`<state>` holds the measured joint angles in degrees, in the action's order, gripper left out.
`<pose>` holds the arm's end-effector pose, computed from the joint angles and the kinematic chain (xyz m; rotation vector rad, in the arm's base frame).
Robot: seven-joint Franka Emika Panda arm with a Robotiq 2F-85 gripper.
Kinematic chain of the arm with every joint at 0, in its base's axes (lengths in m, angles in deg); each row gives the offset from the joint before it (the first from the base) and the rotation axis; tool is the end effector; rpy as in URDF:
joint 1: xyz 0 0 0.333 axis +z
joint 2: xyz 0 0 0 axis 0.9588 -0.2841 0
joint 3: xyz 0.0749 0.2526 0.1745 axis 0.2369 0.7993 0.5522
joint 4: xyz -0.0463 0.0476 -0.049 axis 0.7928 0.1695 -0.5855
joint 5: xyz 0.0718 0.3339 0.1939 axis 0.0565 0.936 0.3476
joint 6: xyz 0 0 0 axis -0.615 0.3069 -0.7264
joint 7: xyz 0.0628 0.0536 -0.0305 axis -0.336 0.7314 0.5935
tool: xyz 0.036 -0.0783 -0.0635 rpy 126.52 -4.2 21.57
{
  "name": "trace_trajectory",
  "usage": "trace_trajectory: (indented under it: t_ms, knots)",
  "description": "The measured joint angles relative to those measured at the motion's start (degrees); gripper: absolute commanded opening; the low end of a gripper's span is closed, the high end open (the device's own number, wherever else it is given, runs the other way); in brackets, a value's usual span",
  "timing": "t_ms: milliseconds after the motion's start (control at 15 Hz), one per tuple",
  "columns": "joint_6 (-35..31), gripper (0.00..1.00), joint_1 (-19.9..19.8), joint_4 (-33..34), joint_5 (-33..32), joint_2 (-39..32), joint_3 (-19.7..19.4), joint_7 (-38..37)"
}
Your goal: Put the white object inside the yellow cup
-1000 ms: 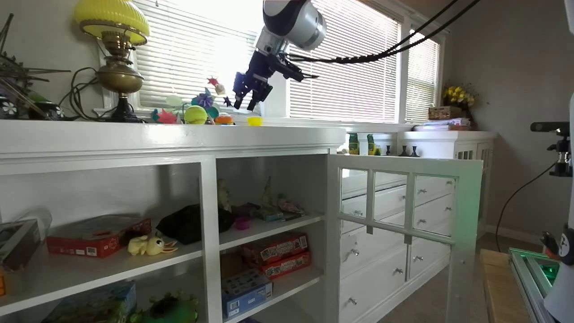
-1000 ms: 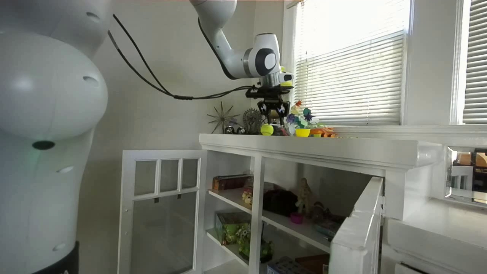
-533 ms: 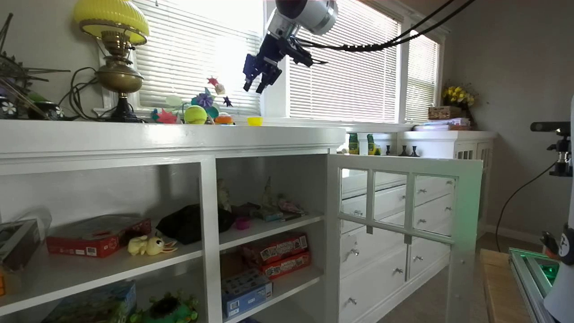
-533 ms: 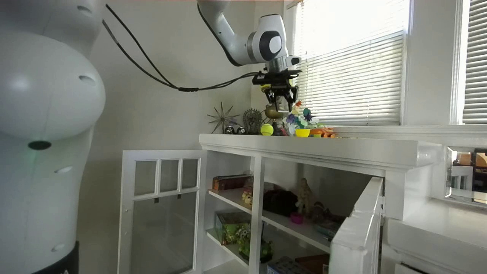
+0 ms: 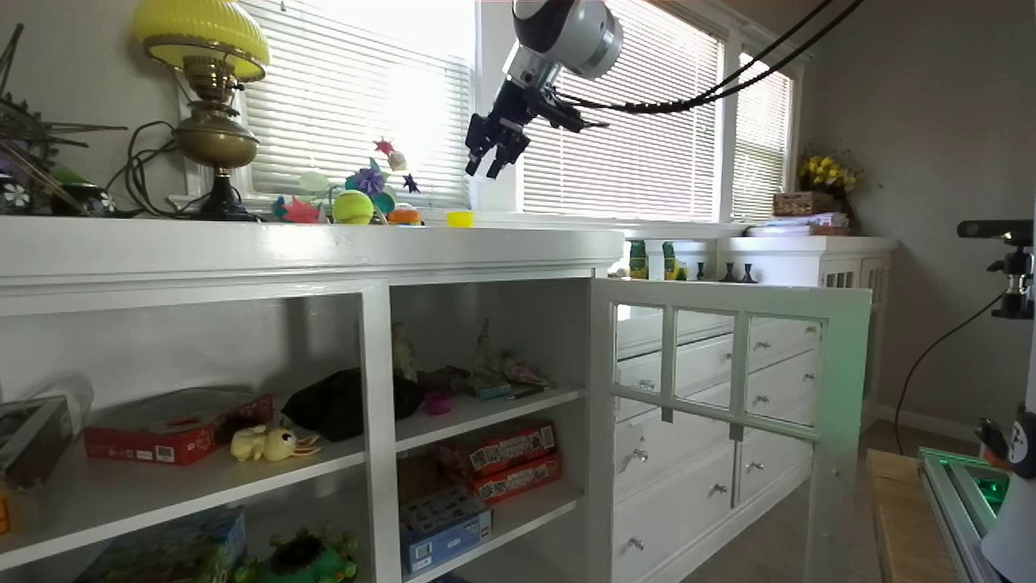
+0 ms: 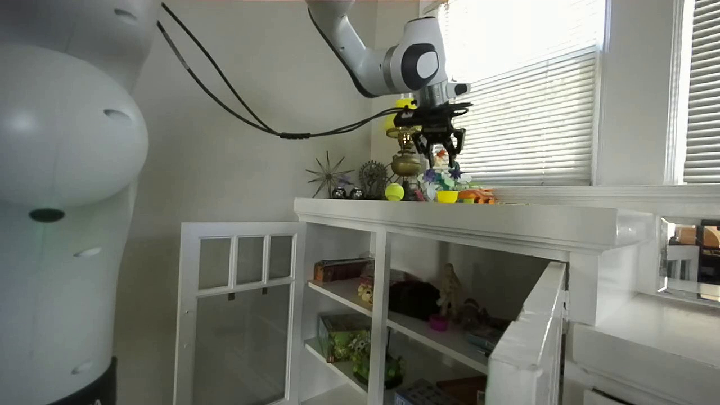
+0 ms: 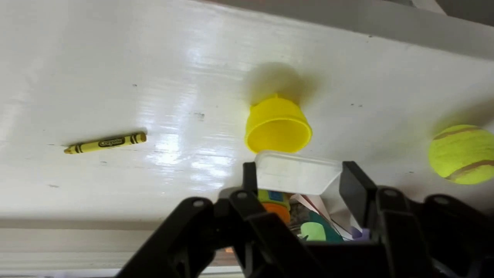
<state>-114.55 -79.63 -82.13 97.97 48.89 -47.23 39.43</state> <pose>0.6417 -0.0985 0.5668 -2.9565 0.1335 -0.9945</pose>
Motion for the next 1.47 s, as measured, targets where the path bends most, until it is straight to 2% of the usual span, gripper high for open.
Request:
trace_trajectory:
  t_ms: [800,1467]
  knots:
    - [9.48,0.31,-1.29,5.86,-0.87,-3.93,-1.42,2.24]
    - [15.43,0.31,-1.13,16.82,-2.96,-11.17,-1.07,3.33]
